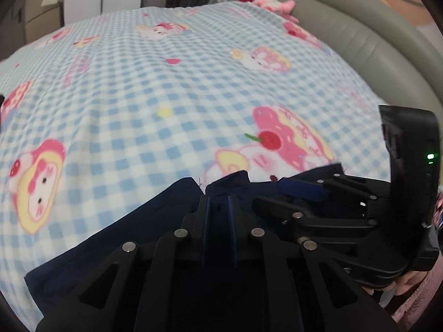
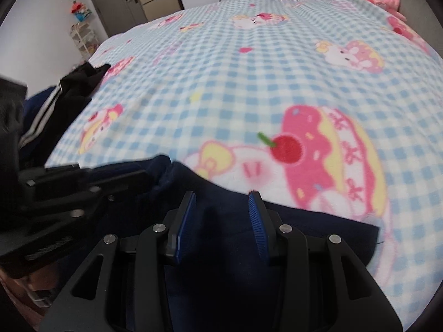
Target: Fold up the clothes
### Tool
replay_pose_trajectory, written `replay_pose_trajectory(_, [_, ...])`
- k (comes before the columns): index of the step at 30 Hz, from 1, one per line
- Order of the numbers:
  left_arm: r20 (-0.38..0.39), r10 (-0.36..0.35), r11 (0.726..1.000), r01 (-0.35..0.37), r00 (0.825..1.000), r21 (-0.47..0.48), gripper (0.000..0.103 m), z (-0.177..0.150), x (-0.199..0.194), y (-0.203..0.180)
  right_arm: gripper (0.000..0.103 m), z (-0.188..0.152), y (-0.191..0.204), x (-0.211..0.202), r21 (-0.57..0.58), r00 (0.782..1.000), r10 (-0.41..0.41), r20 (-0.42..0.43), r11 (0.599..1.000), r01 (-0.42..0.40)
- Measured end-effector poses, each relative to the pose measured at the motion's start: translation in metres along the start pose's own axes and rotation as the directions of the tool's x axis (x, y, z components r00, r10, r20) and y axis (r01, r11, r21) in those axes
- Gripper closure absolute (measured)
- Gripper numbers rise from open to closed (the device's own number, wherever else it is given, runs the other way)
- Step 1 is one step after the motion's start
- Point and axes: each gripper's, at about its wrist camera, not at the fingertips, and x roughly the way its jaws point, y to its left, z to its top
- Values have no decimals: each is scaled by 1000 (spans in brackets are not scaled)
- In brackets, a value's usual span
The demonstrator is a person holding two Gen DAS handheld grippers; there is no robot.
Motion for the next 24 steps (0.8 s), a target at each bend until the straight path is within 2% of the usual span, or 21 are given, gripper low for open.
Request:
replay_pose_trajectory(2, [-42,6,1000,-6,999,13,89,0,11,-1,63,-6,-4,9,29,1000,4,-13,1000,-4])
replay_pose_trajectory(5, [-105,18,1000,-17,994,11,90,1,28,0,63,-10,-6,11,59,1000,2,9,998,-3])
replay_pose_trajectory(12, [-170,-43,999,42,984,-8,90,1,41,2,63,-16,-13,12,90,1000,21,20,996,-23])
replay_pose_trajectory(13, [-177,-33,999,34,984,2,91,0,43,1,63,-16,-13,12,92,1000,23,21,995,-25])
replay_pose_trajectory(14, [-183,-8,1000,12,983,23,98,-1,46,-1,63,-16,-14,12,95,999,25,22,995,-27])
replay_pose_trajectory(18, [-159,94,993,-82,983,82,100,-2,41,-7,63,-18,-12,11,91,999,15,28,996,-18])
replay_pose_trajectory(21, [-147,123,992,-118,981,45,100,-2,33,6,63,-18,-13,11,95,999,13,33,995,-16])
replay_pose_trajectory(24, [-141,117,993,-119,983,0,99,-3,28,20,63,-18,-13,10,96,999,12,41,995,-16])
